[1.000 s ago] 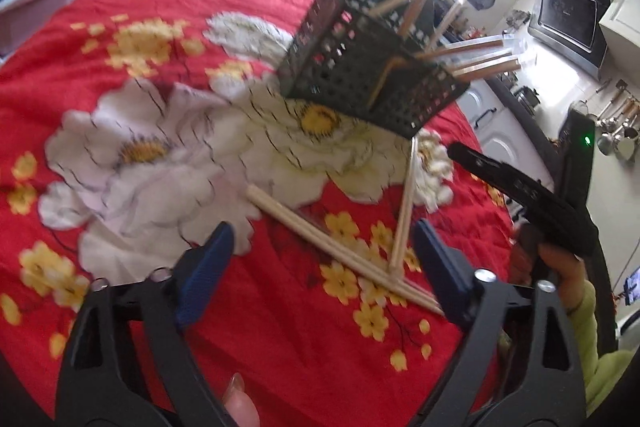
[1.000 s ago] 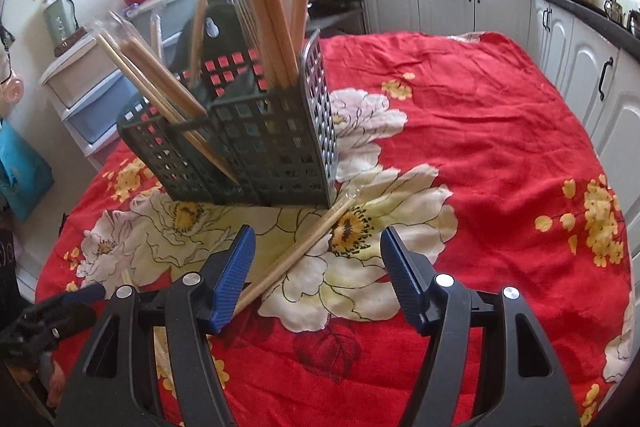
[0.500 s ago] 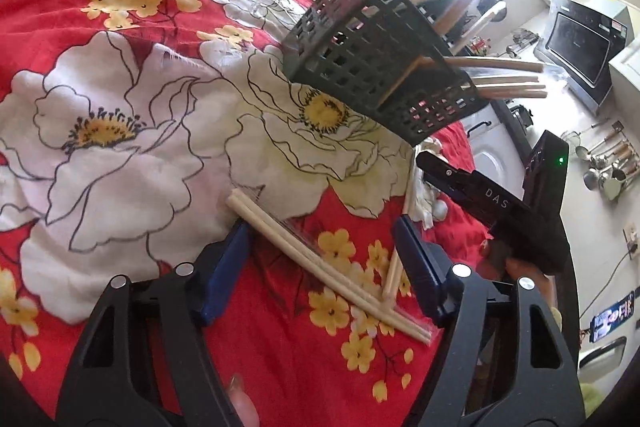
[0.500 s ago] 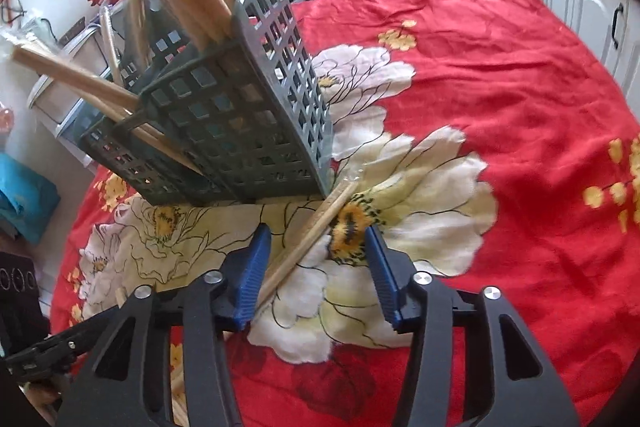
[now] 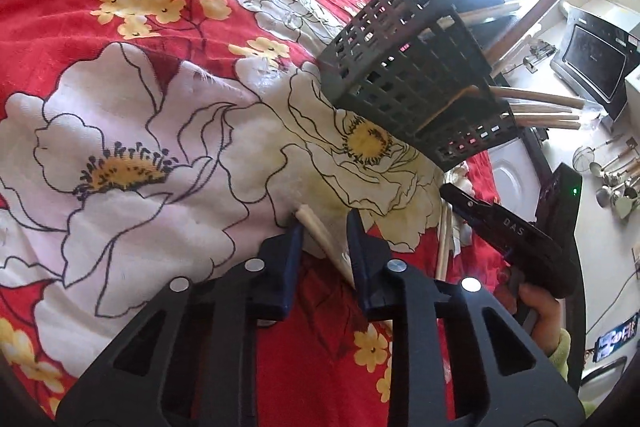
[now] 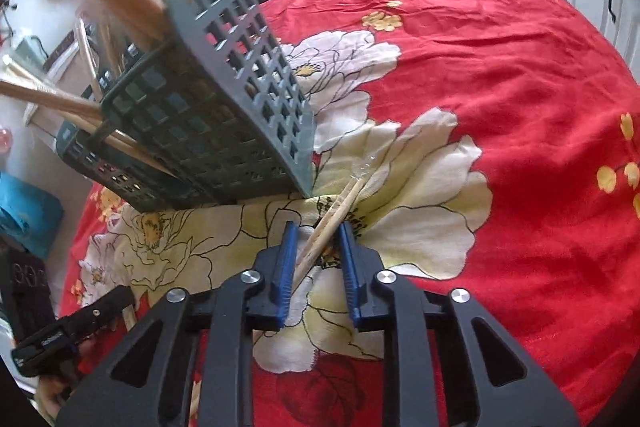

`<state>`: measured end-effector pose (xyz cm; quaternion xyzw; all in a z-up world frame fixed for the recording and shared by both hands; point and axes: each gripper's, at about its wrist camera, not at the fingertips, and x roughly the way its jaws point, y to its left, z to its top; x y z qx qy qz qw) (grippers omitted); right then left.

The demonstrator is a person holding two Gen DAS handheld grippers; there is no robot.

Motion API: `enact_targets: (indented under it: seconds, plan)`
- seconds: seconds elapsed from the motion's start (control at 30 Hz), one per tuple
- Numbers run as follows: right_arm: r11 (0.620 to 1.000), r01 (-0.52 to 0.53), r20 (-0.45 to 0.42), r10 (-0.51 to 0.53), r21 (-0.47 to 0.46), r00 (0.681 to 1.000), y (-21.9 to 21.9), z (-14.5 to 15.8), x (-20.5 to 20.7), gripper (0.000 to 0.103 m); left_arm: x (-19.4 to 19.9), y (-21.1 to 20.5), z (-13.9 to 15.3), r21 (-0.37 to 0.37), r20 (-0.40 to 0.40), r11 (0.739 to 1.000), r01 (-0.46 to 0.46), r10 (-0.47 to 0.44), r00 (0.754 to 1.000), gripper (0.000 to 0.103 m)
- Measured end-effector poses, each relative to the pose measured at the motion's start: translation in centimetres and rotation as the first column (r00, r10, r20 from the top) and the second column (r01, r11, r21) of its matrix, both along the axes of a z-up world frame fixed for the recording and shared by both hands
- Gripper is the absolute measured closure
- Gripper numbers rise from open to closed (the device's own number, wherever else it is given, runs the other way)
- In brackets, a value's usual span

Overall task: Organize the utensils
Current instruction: 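Close the right tool on a chopstick while the left tool grasps chopsticks too, then lift both tools' chopsticks up over the green caddy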

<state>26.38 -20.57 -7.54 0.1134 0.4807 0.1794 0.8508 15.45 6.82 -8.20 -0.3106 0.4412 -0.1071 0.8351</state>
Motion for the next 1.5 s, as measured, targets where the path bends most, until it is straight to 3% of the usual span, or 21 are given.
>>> enact_targets:
  seconds: [0.3, 0.6, 0.93, 1.5]
  plan:
    - [0.994, 0.043, -0.011, -0.042, 0.103, 0.999, -1.5, 0.9, -1.6, 0.092, 0.0, 1.0, -0.3, -0.035, -0.003, 0.999, -0.001, 0.001, 1.000, 0.090]
    - [0.987, 0.042, 0.068, -0.053, 0.156, 0.996, -3.1, 3.7, -4.3, 0.095, -0.6, 1.2, 0.3, -0.067, 0.018, 0.998, 0.002, -0.001, 1.000, 0.093]
    - [0.989, -0.056, 0.206, 0.028, 0.134, 0.978, -2.1, 7.5, -8.4, 0.096, -2.9, 1.0, 5.2, -0.033, 0.160, 0.999, 0.013, -0.007, 0.987, 0.096]
    - [0.983, -0.156, 0.408, 0.105, 0.094, 0.907, 0.5, 13.1, -11.1, 0.097, -4.1, 0.4, 12.2, 0.018, 0.354, 1.000, -0.013, 0.006, 0.935, 0.100]
